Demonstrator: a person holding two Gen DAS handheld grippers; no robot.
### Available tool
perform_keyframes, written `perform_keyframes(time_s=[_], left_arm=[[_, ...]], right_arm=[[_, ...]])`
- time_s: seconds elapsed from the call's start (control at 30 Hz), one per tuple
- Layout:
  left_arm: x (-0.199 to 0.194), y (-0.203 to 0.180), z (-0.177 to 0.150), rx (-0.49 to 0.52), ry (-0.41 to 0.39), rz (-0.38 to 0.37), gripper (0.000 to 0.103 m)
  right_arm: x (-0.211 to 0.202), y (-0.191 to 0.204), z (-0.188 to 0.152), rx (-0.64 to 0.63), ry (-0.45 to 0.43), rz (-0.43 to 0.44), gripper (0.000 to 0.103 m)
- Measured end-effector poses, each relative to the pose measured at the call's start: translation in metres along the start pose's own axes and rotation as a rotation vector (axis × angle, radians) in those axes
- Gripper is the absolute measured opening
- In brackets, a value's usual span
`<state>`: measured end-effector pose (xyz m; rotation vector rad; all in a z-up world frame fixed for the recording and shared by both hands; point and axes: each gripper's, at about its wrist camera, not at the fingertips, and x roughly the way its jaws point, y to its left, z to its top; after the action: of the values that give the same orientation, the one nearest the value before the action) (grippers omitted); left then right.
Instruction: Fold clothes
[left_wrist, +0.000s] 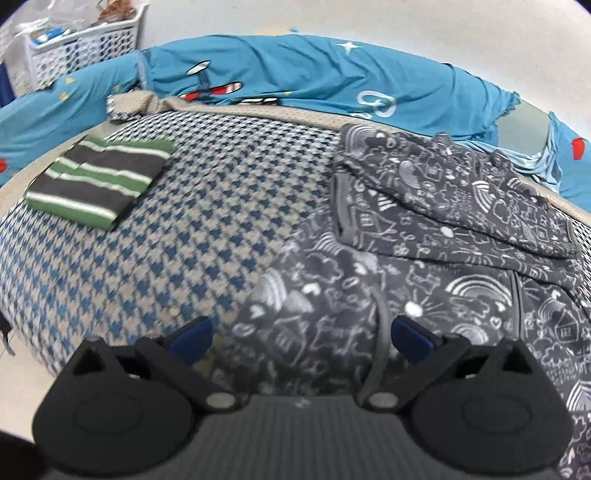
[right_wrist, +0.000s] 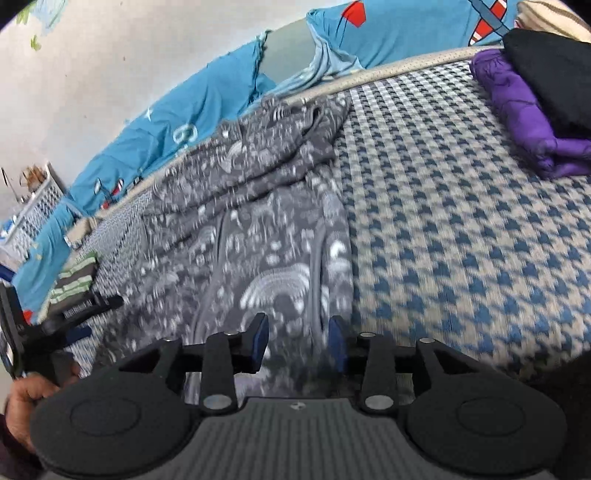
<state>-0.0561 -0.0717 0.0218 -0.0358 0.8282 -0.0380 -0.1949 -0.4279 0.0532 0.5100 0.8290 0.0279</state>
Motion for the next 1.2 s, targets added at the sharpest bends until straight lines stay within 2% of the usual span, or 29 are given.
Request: perform_keyframes(time_s=[0.3, 0.43, 0.57, 0.87, 1.03, 1.2], left_arm=[[0.024, -0.030, 0.026, 0.101, 0.018, -0.036, 0.103], [0.036, -0.038, 0.039, 0.146, 0.012, -0.046, 0.103], [0.046, -0.041, 0.047, 0.181, 0.006, -0.049, 0.103], [0.070, -0.048, 0.062, 0.187, 0.038, -0.072, 0.103], [0.080, -0.052, 0.070, 0.202, 0.038, -0.068, 0.103], [0.089, -0.055, 0.077, 0.202, 0.047, -0.076, 0.103]], right_arm=[[0.041, -0.011, 0.054, 0.037, -0.037, 0.040, 0.039], [0.061, -0.016, 0.073, 0.079, -0.053, 0.059, 0.040], [0.078, -0.014, 0.087, 0.068, -0.069, 0.051, 0.044], [0.110, -0.010, 0.111, 0.051, -0.087, 0.003, 0.046], [0.125, -0.012, 0.123, 0.073, -0.110, -0.009, 0.051], [0.137, -0.021, 0.135, 0.128, -0.130, 0.000, 0.051]])
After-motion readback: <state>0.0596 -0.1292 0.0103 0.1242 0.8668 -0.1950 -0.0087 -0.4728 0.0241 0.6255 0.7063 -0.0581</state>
